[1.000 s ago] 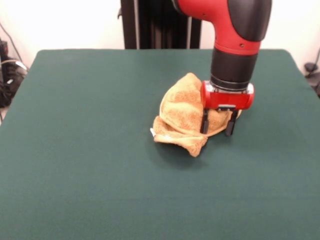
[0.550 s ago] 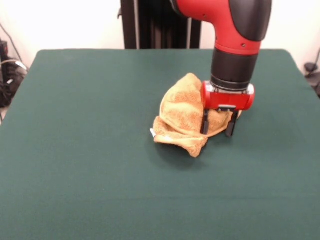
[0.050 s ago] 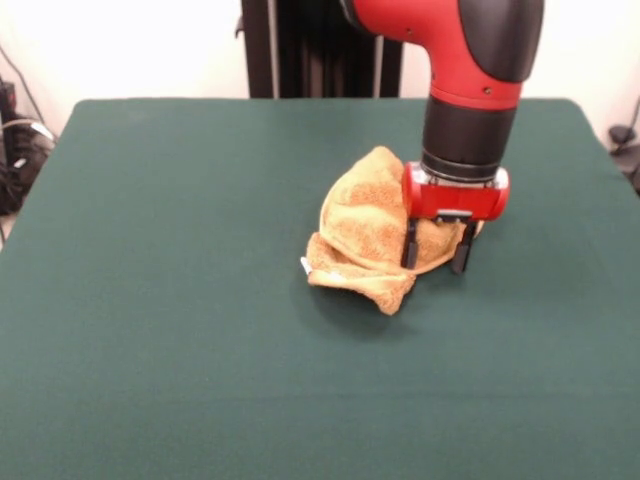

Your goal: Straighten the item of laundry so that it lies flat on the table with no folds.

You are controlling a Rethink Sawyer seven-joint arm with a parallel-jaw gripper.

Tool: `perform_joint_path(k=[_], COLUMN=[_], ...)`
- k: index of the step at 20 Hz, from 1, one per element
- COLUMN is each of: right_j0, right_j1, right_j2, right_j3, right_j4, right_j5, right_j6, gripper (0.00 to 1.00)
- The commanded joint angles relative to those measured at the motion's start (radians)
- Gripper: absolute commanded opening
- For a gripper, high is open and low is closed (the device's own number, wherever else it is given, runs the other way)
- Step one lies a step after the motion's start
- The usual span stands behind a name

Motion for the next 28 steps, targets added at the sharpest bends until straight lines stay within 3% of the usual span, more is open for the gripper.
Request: perform_joint_path(k=[1,2,13,18,23,25,28], right_j0=[0.025,0.027,0.015,0.034,0.247,0.310,0.342], right_j1=[0.145,0.144,0.138,0.077,-0.048,-0.079,-0.131], right_j2=[0.113,0.111,0.127,0.125,-0.121,-0.218,-0.286], right_j3=[0.022,0.023,0.028,0.077,0.078,0.042,0.012], right_j4=[-0.004,-0.006,-0.012,0.007,0.096,0.063,-0.004], right_j5=[0.020,0.012,0.016,0.021,0.295,0.416,0.546], right_j6=[0.313,0.314,0.313,0.352,0.401,0.458,0.519], gripper=[1.00,0.00,0.00,0.00,0.00,0.00,0.00])
